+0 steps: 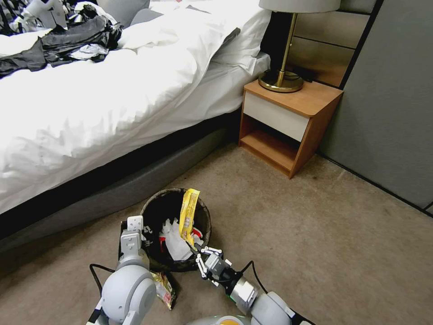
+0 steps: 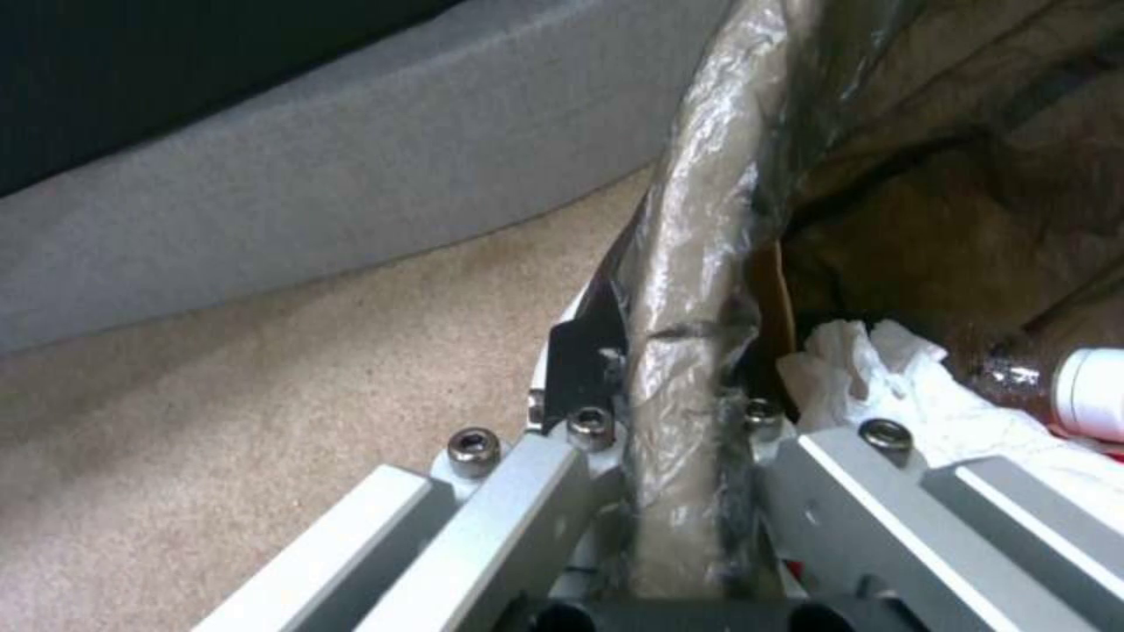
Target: Pick up the trash bin, then pick up the garbage from the floor and place it into the trash bin.
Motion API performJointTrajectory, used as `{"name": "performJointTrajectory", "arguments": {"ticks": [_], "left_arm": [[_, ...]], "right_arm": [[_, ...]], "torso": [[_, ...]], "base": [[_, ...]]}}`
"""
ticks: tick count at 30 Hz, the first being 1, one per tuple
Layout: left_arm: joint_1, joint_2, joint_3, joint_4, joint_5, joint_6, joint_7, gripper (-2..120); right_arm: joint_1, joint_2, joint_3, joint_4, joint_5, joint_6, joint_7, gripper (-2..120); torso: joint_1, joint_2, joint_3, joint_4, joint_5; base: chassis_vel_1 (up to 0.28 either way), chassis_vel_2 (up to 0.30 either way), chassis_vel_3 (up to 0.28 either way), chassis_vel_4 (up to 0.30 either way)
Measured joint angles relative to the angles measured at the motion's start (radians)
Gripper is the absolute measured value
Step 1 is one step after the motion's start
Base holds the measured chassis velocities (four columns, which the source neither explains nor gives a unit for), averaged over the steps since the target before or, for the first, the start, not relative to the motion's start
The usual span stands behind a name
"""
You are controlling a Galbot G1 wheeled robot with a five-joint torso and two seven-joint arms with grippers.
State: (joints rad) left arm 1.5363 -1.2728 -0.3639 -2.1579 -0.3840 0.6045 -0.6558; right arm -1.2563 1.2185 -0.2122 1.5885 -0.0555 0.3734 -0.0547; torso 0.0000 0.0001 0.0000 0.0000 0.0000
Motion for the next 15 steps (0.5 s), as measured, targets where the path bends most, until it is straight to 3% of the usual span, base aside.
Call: {"name": "performJointTrajectory", "arguments": {"ticks": [3, 7, 10, 15], "left_arm": [[0.010, -0.006, 0.004, -0.010, 0.001, 0.000, -0.001, 0], [0.012, -0.007, 0.005, -0.014, 0.003, 0.000, -0.001, 0], [0.012, -0.008, 0.008, -0.023, 0.004, 0.000, -0.001, 0], [0.012, -0.015, 0.014, -0.029, 0.007, 0.001, -0.001, 0]], "right_arm": [[0.010, -0.002, -0.011, -0.009, 0.000, -0.012, 0.009, 24], [0.013, -0.006, -0.014, -0.009, 0.003, -0.019, 0.010, 34], [0.021, -0.015, -0.028, -0.002, 0.011, -0.038, 0.013, 51], [0.049, -0.022, -0.054, 0.003, 0.027, -0.062, 0.020, 67]], "torso": [[0.000, 0.000, 0.000, 0.0001, 0.0000], [0.000, 0.000, 0.000, 0.0002, 0.0000], [0.000, 0.000, 0.000, -0.0001, 0.0002], [0.000, 0.000, 0.000, 0.0000, 0.0002]], "base": [[0.000, 0.000, 0.000, 0.000], [0.000, 0.000, 0.000, 0.000], [0.000, 0.000, 0.000, 0.000], [0.000, 0.000, 0.000, 0.000]]}}
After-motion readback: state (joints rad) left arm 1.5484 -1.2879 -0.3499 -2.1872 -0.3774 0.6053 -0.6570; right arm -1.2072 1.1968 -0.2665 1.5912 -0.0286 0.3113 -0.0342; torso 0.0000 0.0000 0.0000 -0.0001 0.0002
